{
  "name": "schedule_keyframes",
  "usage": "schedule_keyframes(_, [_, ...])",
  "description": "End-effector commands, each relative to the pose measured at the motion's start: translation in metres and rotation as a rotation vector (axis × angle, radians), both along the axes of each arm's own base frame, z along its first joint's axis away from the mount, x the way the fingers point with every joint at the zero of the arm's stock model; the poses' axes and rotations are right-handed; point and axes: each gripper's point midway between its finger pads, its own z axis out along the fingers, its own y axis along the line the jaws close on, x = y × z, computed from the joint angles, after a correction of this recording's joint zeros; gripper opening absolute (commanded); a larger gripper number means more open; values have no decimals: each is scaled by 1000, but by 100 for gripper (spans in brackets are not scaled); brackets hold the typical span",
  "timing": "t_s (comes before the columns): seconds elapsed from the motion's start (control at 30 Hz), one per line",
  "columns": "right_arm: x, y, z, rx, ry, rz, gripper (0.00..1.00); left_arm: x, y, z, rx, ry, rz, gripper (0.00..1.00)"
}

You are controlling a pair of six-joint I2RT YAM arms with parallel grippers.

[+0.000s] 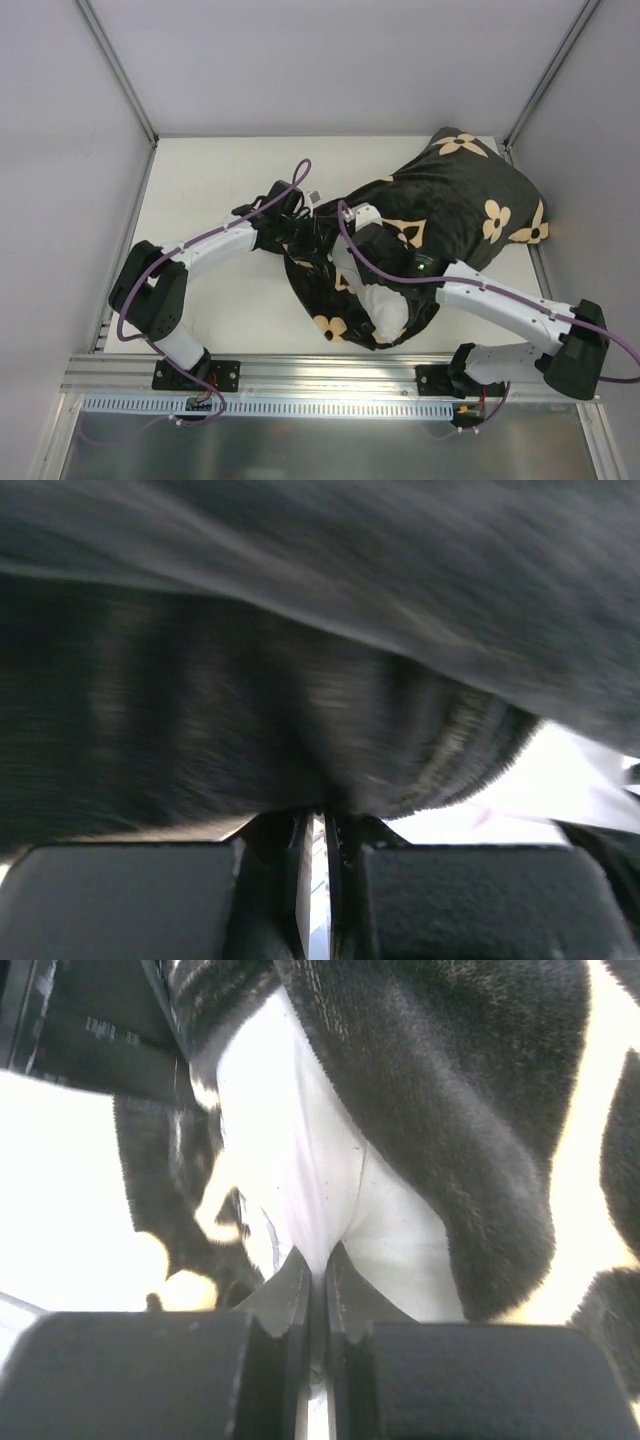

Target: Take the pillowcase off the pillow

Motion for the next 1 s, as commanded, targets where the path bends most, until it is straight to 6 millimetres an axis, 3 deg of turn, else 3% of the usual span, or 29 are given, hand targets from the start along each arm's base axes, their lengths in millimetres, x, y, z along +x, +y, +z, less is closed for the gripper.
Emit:
schedule_keyframes(0.0, [-19, 3, 57, 215, -26, 88, 1, 23, 21, 15, -13, -48, 90, 0])
schedule_keyframes(0.1, [-45, 5, 69, 280, 21, 215, 1, 31, 42, 26, -26, -75, 152, 0])
schedule_keyframes(0.33, [-87, -17, 92, 408, 59, 291, 1, 47, 77, 39, -52, -97, 265, 0])
schedule_keyframes(0.53, [-117, -40, 67, 389, 162, 308, 1, 69, 88, 63, -106, -121, 314, 0])
schedule_keyframes(0.63, [-128, -43, 68, 433, 185, 325, 1, 88, 82, 72, -120, -134, 306, 0])
schedule_keyframes(0.73, [-132, -43, 81, 492, 166, 332, 1, 104, 74, 64, -125, -103, 289, 0])
schedule_keyframes(0.83, [-132, -28, 111, 615, 122, 373, 1, 121, 69, 43, -101, -57, 295, 0])
schedule_keyframes(0.9, [-127, -10, 133, 712, 92, 396, 1, 126, 78, 27, -37, -16, 287, 0])
schedule_keyframes(0.97, [-118, 6, 148, 800, 74, 381, 1, 144, 89, 22, 3, -10, 285, 0])
